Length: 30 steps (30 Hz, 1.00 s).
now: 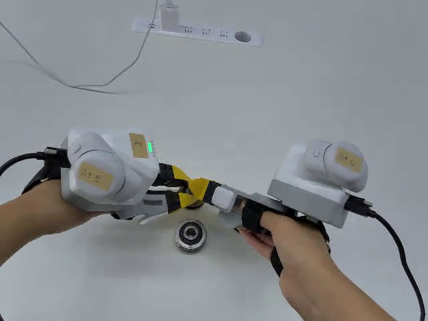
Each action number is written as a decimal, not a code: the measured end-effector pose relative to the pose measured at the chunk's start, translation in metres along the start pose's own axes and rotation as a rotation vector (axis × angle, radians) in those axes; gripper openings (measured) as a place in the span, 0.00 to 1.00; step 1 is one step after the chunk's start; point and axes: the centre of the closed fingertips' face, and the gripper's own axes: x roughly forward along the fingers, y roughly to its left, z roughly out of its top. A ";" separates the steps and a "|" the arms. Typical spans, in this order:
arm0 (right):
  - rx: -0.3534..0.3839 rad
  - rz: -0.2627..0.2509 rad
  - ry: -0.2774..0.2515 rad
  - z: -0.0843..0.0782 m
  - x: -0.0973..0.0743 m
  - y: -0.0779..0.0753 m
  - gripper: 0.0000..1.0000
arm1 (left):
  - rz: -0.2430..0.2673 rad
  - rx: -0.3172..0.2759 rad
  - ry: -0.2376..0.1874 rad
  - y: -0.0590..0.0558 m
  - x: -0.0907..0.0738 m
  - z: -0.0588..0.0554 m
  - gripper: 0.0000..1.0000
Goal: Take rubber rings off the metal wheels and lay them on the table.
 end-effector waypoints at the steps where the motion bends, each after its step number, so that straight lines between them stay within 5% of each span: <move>1: 0.010 -0.010 -0.011 0.001 -0.002 -0.004 0.01 | -0.001 -0.001 -0.001 0.000 0.000 0.000 0.13; 14: 0.044 -0.078 -0.027 -0.002 -0.012 -0.030 0.01 | 0.000 -0.001 -0.002 0.000 0.000 0.000 0.13; 30: 0.083 -0.070 -0.030 -0.007 -0.011 -0.032 0.09 | -0.005 -0.002 -0.003 0.000 0.000 0.000 0.13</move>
